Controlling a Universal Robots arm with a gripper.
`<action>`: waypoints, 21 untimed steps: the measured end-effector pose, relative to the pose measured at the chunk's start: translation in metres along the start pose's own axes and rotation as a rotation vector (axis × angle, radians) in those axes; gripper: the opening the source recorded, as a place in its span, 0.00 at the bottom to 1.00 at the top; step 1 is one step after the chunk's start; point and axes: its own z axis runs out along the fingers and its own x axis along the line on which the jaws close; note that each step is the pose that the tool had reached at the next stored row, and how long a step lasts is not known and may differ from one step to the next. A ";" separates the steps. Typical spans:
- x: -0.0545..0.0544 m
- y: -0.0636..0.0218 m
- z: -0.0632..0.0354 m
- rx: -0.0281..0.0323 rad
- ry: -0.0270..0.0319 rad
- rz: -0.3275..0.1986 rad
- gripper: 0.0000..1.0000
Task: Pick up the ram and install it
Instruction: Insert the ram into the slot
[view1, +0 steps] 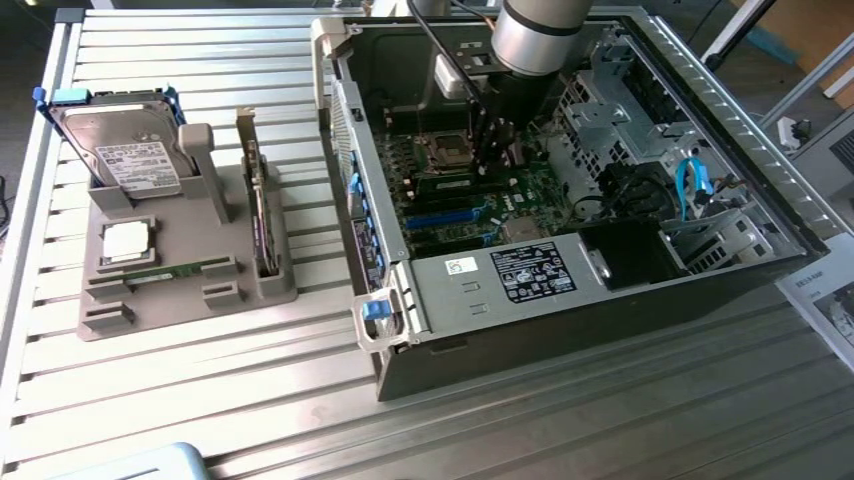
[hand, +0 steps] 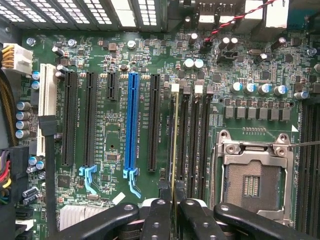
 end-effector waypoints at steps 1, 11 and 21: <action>0.000 0.0000 0.0000 0.0000 0.0000 0.000 0.14; 0.000 -0.0001 0.0016 0.0000 0.0000 0.000 0.14; 0.000 -0.0001 0.0017 0.0000 0.0000 0.000 0.21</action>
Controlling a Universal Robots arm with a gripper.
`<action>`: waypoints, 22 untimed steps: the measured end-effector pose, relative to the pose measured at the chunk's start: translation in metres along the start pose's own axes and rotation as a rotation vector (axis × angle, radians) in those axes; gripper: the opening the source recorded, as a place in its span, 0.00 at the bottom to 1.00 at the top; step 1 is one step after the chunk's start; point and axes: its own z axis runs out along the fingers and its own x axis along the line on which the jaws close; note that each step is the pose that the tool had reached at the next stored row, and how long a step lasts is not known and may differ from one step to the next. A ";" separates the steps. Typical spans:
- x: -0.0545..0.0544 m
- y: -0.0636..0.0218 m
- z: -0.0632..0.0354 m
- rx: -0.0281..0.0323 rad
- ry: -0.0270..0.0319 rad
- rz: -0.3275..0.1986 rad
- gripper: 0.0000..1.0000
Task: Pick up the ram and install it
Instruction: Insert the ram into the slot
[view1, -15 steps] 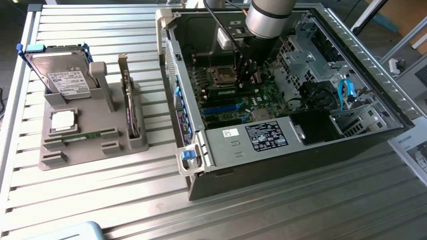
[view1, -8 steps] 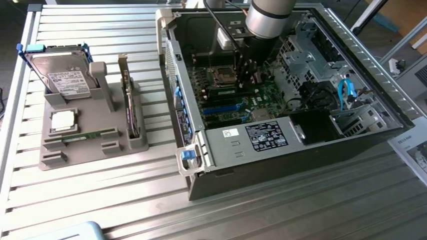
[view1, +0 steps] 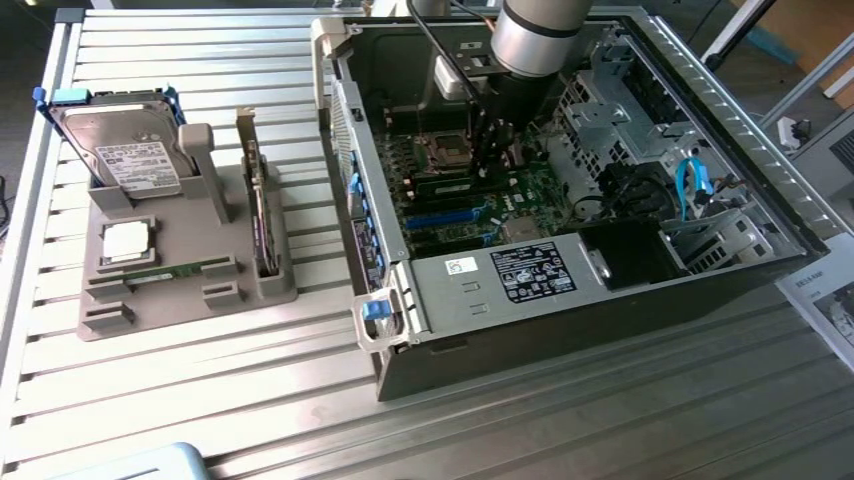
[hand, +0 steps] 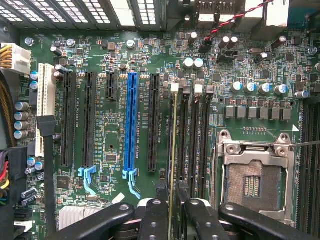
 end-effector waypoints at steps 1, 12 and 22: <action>0.000 0.0000 0.0000 0.0000 0.0000 0.000 0.21; 0.002 0.0013 -0.0405 0.0000 0.0001 0.000 0.21; 0.002 0.0020 -0.0623 0.0000 0.0001 0.000 0.20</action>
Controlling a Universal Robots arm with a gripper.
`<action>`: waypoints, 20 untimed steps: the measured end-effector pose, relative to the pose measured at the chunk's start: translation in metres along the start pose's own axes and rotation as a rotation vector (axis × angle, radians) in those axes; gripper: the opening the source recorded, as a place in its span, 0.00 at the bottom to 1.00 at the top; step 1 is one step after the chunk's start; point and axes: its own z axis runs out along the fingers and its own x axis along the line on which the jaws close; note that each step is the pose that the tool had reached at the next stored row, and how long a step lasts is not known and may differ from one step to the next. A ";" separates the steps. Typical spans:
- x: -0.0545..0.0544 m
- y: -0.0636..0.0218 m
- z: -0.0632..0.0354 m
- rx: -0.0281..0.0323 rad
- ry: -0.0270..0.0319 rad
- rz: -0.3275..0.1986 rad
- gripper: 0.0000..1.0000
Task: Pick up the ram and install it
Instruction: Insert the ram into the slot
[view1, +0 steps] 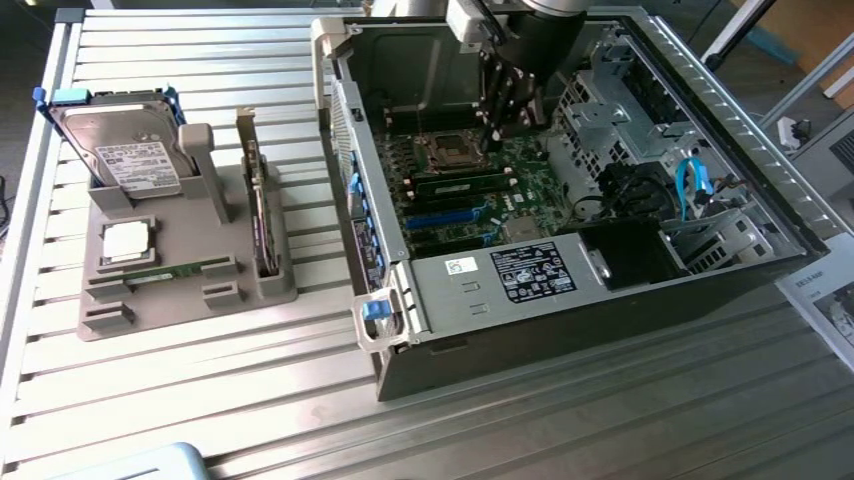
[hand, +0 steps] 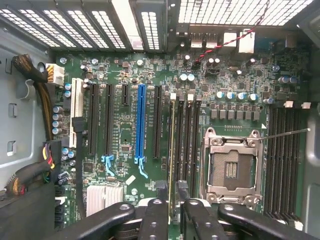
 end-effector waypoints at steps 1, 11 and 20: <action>0.000 0.0000 0.0000 0.0000 0.0000 0.000 0.13; 0.001 -0.0316 -0.0008 0.0000 0.0000 0.000 0.10; 0.003 -0.0710 -0.0017 0.0000 0.0001 0.000 0.10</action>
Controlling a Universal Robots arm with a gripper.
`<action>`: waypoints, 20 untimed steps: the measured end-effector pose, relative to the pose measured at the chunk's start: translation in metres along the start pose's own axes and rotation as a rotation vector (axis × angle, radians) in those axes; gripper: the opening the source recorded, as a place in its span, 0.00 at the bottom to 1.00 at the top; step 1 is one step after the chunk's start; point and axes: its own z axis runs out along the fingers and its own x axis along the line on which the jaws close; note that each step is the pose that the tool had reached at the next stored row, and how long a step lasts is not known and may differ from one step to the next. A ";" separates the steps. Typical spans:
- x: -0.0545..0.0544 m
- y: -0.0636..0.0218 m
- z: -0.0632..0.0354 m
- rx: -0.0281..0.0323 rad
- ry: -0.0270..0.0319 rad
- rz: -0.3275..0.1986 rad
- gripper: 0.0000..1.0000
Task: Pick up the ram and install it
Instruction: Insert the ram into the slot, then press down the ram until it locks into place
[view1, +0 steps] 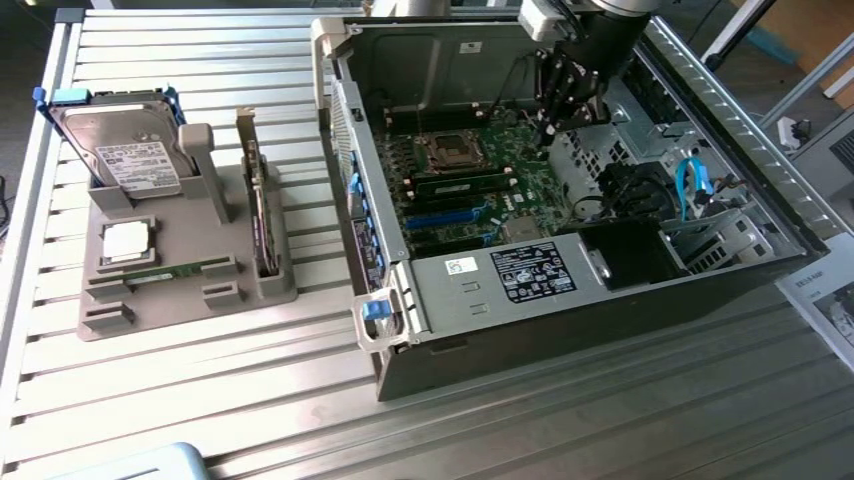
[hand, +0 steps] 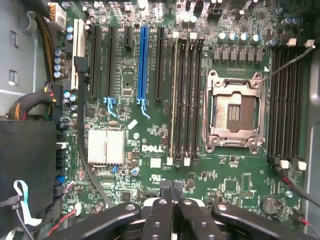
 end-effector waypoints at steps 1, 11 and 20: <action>0.000 0.0001 0.0002 0.0253 0.0011 0.001 0.10; 0.001 0.0003 0.0004 0.0396 -0.0605 0.001 0.10; 0.000 0.0186 0.0030 0.0396 -0.0594 0.001 0.10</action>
